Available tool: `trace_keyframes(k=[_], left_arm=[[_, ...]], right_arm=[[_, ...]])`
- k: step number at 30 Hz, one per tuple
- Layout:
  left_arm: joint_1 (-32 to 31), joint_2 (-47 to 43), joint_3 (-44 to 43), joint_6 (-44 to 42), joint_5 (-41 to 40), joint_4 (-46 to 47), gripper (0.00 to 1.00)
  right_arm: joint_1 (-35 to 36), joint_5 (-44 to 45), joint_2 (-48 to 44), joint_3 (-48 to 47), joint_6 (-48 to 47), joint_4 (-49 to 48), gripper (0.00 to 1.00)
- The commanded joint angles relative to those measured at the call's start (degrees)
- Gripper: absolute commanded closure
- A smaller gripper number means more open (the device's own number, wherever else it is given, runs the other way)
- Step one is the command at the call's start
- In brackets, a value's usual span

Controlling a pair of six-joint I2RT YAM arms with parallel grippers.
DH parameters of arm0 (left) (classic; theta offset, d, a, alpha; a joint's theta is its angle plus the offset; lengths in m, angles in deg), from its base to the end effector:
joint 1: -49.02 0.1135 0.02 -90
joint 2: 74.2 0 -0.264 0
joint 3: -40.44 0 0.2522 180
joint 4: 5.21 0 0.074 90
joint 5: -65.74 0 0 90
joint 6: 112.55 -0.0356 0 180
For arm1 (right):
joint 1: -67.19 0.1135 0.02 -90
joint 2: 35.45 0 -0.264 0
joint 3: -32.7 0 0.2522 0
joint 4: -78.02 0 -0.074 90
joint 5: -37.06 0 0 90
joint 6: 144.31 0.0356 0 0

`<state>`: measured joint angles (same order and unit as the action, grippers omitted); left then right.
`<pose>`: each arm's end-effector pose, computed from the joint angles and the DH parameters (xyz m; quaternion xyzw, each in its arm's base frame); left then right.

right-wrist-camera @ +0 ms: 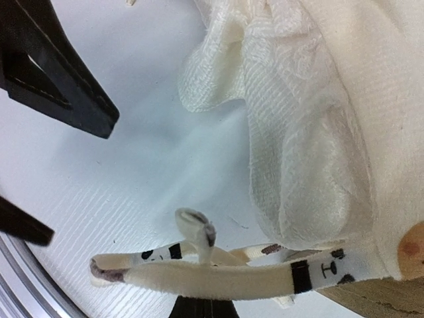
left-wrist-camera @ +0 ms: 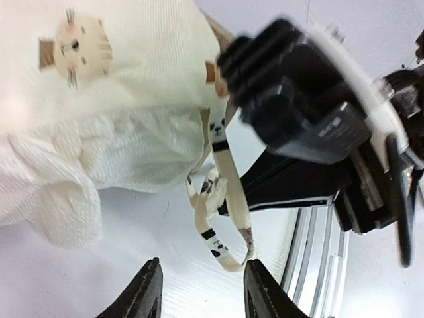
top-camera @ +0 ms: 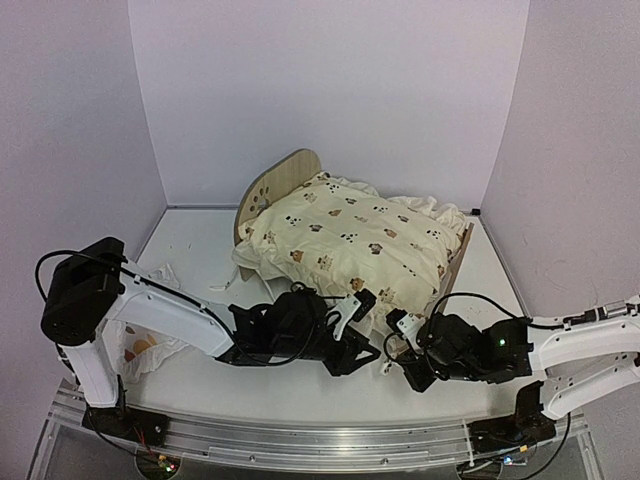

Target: Set up the pet bed

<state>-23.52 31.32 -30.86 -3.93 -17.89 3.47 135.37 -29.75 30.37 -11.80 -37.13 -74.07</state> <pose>0.1156 -0.3807 0.1789 0.4093 0.7394 -0.4132 0.3391 0.0935 0.1958 0.1818 -0.3321 0.8589 0.0928 0.3786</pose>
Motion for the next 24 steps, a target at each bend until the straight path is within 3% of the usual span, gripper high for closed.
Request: trace_keyframes(k=[1, 8, 24], left_arm=[[1.95, -3.00, 0.00, 1.34, -0.14, 1.31, 0.59], [4.16, 1.75, -6.32, -0.76, 11.44, -1.12, 0.61], [4.26, 8.47, -12.56, -1.94, 17.02, -0.23, 0.60]], right_arm=[[0.24, 1.19, -0.87, -0.61, -0.94, -1.50, 1.00], [0.22, 0.88, -1.58, -0.11, -0.99, -1.86, 1.00], [0.22, -0.12, -1.93, -0.07, -0.83, -2.02, 1.00]])
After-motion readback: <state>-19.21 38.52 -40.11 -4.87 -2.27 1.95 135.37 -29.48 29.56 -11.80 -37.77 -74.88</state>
